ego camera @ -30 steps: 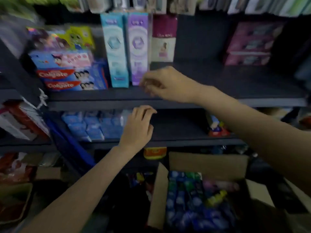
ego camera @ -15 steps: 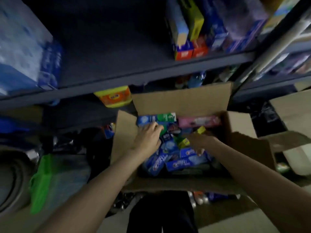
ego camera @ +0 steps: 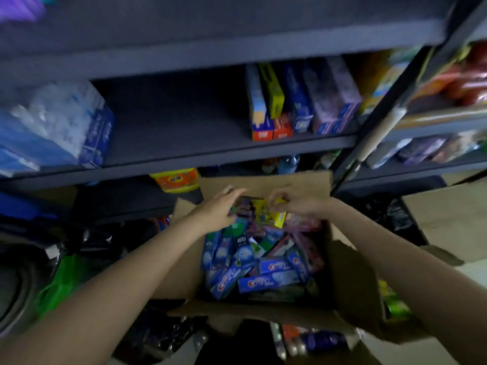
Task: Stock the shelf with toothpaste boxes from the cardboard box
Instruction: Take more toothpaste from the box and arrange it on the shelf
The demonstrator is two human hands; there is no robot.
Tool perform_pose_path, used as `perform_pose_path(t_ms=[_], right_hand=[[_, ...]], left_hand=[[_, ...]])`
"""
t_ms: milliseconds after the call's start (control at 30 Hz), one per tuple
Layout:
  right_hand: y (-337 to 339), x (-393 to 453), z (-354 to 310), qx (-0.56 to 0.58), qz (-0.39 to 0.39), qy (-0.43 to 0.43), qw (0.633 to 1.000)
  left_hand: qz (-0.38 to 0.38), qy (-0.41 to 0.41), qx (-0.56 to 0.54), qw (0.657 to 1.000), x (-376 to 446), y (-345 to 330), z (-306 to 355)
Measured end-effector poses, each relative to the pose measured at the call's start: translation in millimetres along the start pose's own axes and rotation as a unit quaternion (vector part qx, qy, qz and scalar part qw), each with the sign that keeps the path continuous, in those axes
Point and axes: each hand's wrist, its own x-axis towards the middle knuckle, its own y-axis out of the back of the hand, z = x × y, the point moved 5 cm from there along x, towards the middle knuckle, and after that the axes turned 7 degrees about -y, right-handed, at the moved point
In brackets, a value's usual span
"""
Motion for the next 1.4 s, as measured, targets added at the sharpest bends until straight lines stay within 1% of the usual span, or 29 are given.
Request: perform_pose_path(t_ms=[67, 167, 200, 267, 300, 367, 467, 600, 633, 700, 767, 833, 900, 933, 967, 1033, 1067, 1100, 1133, 1200, 1267, 1333, 1400], right_hand=[[23, -24, -38, 0.007, -0.037, 0.039, 0.999], [47, -44, -83, -0.007, -0.055, 0.082, 0.995], [54, -53, -108, -0.028, -0.053, 0.11, 0.992], [65, -62, -135, -0.036, -0.043, 0.134, 0.989], [71, -69, -152, -0.027, -0.035, 0.146, 0.988], [78, -86, -189, 0.007, -0.021, 0.175, 0.984], [87, -106, -244, 0.017, 0.014, 0.206, 0.978], [86, -124, -314, -0.062, 0.069, 0.238, 0.967], [85, -126, -333, -0.096, 0.094, 0.246, 0.96], [79, -131, -372, -0.184, 0.157, 0.263, 0.934], [69, -134, -413, -0.232, 0.208, 0.278, 0.909], [58, -132, -454, -0.241, 0.241, 0.295, 0.893], [53, -125, -494, -0.22, 0.268, 0.313, 0.884], [52, -123, -512, -0.204, 0.282, 0.324, 0.88], [52, -120, -530, -0.184, 0.291, 0.336, 0.877], [54, -115, -562, -0.147, 0.305, 0.356, 0.871], [55, -111, -577, -0.133, 0.31, 0.36, 0.87], [57, -105, -591, -0.122, 0.313, 0.359, 0.871], [59, -99, -603, -0.117, 0.314, 0.36, 0.871], [61, -87, -626, -0.123, 0.312, 0.368, 0.868], [62, -77, -644, -0.146, 0.31, 0.369, 0.864], [63, -69, -656, -0.152, 0.287, 0.357, 0.876], [64, -59, -662, -0.152, 0.255, 0.339, 0.893]], left_hand=[[0.009, -0.032, -0.007, 0.999, -7, 36, 19], [0.013, -0.03, 0.009, 0.999, -18, 77, 26], [0.023, -0.024, 0.002, 0.999, -33, 97, 24], [0.002, -0.015, -0.02, 1.0, -53, 119, 23], [-0.002, -0.016, -0.024, 1.0, -66, 131, 23], [0.024, -0.03, -0.058, 0.998, -96, 155, 21], [0.07, -0.053, -0.081, 0.993, -132, 190, 14], [0.119, -0.046, 0.007, 0.992, -183, 241, 2], [0.133, -0.041, 0.025, 0.99, -196, 256, -3], [0.165, -0.025, 0.069, 0.984, -225, 286, -16], [0.198, -0.002, 0.1, 0.975, -254, 315, -31], [0.24, 0.026, 0.129, 0.962, -283, 345, -54], [0.304, 0.047, 0.163, 0.937, -313, 373, -73], [0.357, 0.052, 0.183, 0.914, -328, 387, -81], [0.426, 0.054, 0.188, 0.884, -344, 399, -86], [0.568, 0.059, 0.148, 0.808, -376, 414, -94], [0.619, 0.062, 0.127, 0.772, -389, 417, -99], [0.647, 0.073, 0.118, 0.75, -399, 419, -104], [0.656, 0.083, 0.118, 0.741, -403, 420, -112], [0.655, 0.094, 0.124, 0.739, -404, 422, -129], [0.642, 0.098, 0.135, 0.749, -399, 426, -141], [0.614, 0.109, 0.165, 0.764, -391, 433, -148], [0.573, 0.126, 0.186, 0.788, -379, 443, -155]])
